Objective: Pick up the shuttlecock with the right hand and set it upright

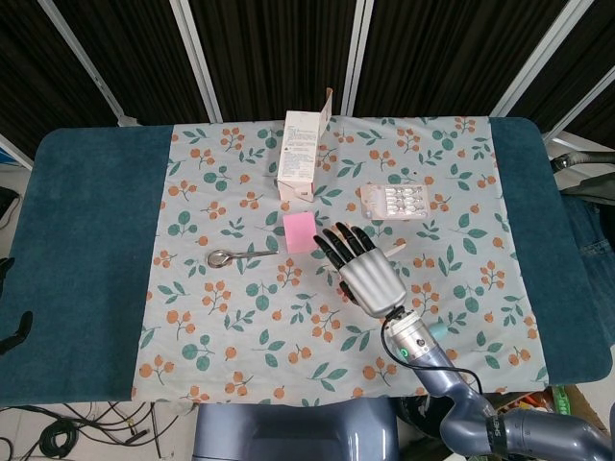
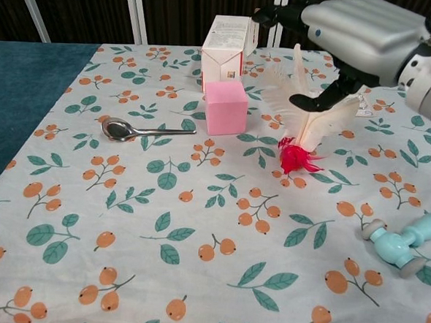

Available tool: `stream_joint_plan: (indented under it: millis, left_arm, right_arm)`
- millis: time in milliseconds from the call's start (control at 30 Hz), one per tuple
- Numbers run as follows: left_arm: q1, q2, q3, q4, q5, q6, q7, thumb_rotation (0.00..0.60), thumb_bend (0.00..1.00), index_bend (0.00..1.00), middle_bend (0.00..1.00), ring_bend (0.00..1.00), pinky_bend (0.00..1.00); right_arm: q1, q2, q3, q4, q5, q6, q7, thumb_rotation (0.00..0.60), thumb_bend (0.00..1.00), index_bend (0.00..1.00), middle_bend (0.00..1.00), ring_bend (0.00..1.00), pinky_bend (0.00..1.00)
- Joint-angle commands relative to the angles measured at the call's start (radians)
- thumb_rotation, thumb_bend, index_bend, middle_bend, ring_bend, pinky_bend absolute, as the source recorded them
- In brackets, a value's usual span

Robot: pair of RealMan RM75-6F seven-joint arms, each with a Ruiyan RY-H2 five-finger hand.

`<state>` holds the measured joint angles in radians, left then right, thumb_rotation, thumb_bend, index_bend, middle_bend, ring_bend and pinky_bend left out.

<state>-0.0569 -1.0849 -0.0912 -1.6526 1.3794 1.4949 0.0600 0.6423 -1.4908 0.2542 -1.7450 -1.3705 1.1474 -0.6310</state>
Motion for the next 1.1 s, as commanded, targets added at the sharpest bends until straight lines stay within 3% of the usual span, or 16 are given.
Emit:
stream_joint_plan:
  millis: [33,400,700,867,1100]
  left_arm:
    - [0.000,0.000,0.000,0.000,0.000,0.000,0.001,0.600,0.39,0.06,0.08,0.00,0.00]
    - [0.000,-0.003,0.001,-0.003,0.003,0.003,0.007,0.600,0.39,0.06,0.08,0.00,0.00]
    - [0.000,-0.003,0.001,-0.006,0.002,0.005,0.011,0.600,0.39,0.06,0.08,0.00,0.00]
    - [0.001,-0.004,0.000,-0.005,0.002,0.006,0.013,0.600,0.39,0.06,0.08,0.00,0.00]
    - [0.001,-0.005,0.000,-0.005,0.006,0.011,0.017,0.600,0.39,0.06,0.08,0.00,0.00]
  right_arm:
    - [-0.020,0.040,0.022,-0.057,0.007,0.041,0.025,0.600,0.24,0.00,0.07,0.04,0.14]
    - [-0.149,0.285,0.034,-0.202,0.060,0.131,0.143,0.600,0.24,0.00,0.07,0.04,0.14]
    - [-0.232,0.429,-0.014,-0.153,0.060,0.142,0.238,0.600,0.24,0.00,0.07,0.04,0.14]
    - [-0.300,0.446,-0.067,-0.098,0.024,0.198,0.294,0.600,0.24,0.00,0.07,0.04,0.14]
    - [-0.397,0.390,-0.119,0.033,-0.030,0.318,0.419,0.600,0.24,0.00,0.07,0.04,0.14]
